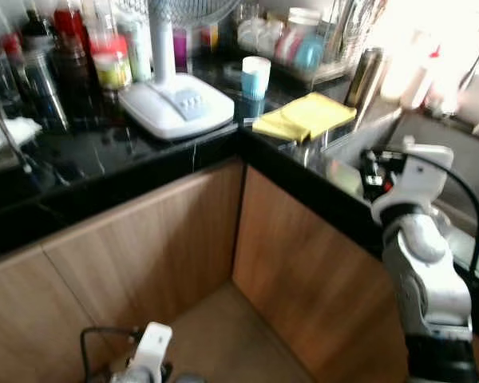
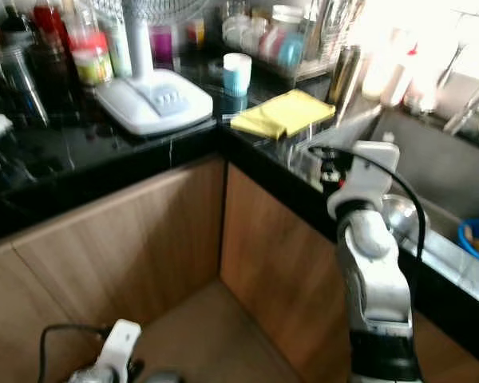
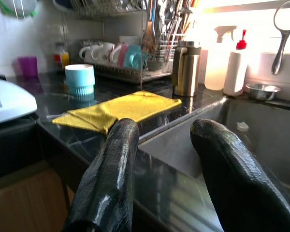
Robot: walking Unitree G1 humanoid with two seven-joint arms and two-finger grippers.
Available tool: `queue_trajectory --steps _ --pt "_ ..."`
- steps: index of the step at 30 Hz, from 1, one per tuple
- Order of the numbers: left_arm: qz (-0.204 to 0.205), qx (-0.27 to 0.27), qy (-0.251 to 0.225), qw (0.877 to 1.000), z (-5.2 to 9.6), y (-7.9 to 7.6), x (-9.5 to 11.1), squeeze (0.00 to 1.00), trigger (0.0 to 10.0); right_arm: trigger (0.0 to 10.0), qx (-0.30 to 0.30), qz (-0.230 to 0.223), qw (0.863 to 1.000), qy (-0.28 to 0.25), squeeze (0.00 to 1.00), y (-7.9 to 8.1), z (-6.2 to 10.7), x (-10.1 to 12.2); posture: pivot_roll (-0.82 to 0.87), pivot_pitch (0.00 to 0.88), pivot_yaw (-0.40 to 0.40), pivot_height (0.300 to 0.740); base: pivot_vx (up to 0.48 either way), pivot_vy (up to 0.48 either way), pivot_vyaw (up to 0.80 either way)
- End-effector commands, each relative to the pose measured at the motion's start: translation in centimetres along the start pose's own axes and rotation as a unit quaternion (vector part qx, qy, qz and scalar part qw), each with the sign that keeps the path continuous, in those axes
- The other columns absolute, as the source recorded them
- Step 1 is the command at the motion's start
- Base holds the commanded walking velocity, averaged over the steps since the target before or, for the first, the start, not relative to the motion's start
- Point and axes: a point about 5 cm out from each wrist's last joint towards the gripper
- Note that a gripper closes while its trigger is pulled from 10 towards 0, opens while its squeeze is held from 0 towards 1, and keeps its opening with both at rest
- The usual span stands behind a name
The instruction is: Kitchen organization
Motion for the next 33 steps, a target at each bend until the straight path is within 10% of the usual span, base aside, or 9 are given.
queue_trajectory --steps 1,15,33 --pt "-0.010 -0.004 -0.011 1.000 -0.2 -0.4 0.9 0.00 10.0 10.0 -0.004 0.008 1.000 -0.004 0.00 -0.4 0.1 0.3 0.20 0.073 -0.094 0.732 0.247 0.000 0.00" --pt "-0.019 0.002 -0.007 1.000 -0.2 -0.4 0.8 0.00 10.0 10.0 0.009 0.006 1.000 0.012 0.00 -0.3 0.6 -0.5 0.19 0.071 -0.097 0.732 0.258 0.000 0.36" --pt "-0.034 -0.013 0.006 0.999 -0.1 -0.5 0.1 0.00 10.0 10.0 0.017 -0.022 0.982 0.188 0.00 -0.4 4.4 -10.4 0.19 0.081 -0.082 0.732 0.015 0.000 0.00"
Point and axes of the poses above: a point about 5 cm out from each wrist's last joint towards the gripper, its own z axis pointing back from the gripper into the wrist, its own x axis along the axis of the wrist's last joint, y = z × x, and after that the axes turned 7 degrees about z, right-handed
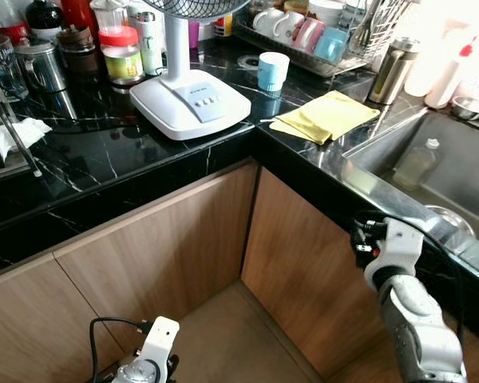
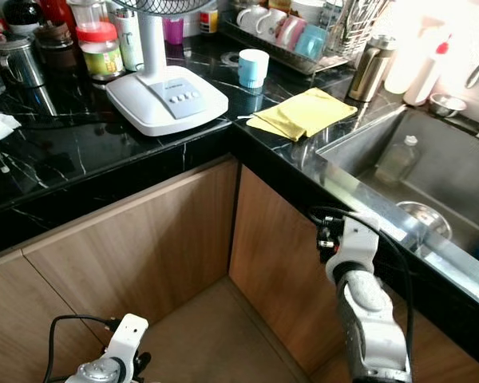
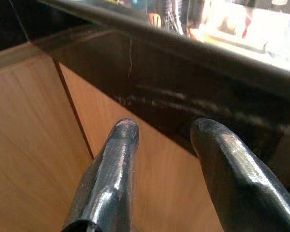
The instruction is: Kitchen organization
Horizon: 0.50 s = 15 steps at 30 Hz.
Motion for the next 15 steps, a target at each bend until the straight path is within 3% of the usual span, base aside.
queue_trajectory --steps 1,4,9,10,13,15 --pt "-0.009 -0.003 0.017 1.000 0.1 0.0 -0.8 0.00 10.0 10.0 0.002 -0.003 1.000 0.000 0.00 0.1 0.2 -0.6 0.19 0.082 -0.078 0.732 0.000 0.000 0.00" --pt "-0.009 -0.003 0.016 1.000 0.1 0.0 -0.8 0.00 10.0 10.0 0.002 -0.005 1.000 -0.001 0.00 0.1 0.3 -0.9 0.19 0.082 -0.078 0.732 0.000 0.000 0.00" --pt "-0.012 -0.007 0.019 1.000 0.1 -0.1 -0.8 0.00 10.0 10.0 0.021 -0.032 0.997 0.066 0.00 0.5 0.8 -5.5 0.19 0.090 -0.073 0.732 0.000 0.000 0.00" --pt "-0.011 -0.007 0.020 1.000 0.1 -0.1 -0.9 0.00 10.0 10.0 0.021 -0.042 0.992 0.116 0.00 0.6 1.1 -8.5 0.19 0.092 -0.074 0.732 0.000 0.000 0.00" --pt "-0.009 -0.007 0.021 1.000 0.1 -0.2 -0.9 0.00 10.0 10.0 0.018 -0.040 0.984 0.176 0.00 0.7 1.8 -11.7 0.19 0.094 -0.075 0.732 0.000 0.000 0.00" --pt "-0.008 -0.007 0.021 1.000 0.1 -0.2 -1.0 0.00 10.0 10.0 0.015 -0.040 0.980 0.193 0.00 0.7 2.1 -12.7 0.19 0.095 -0.076 0.732 0.000 0.000 0.00"
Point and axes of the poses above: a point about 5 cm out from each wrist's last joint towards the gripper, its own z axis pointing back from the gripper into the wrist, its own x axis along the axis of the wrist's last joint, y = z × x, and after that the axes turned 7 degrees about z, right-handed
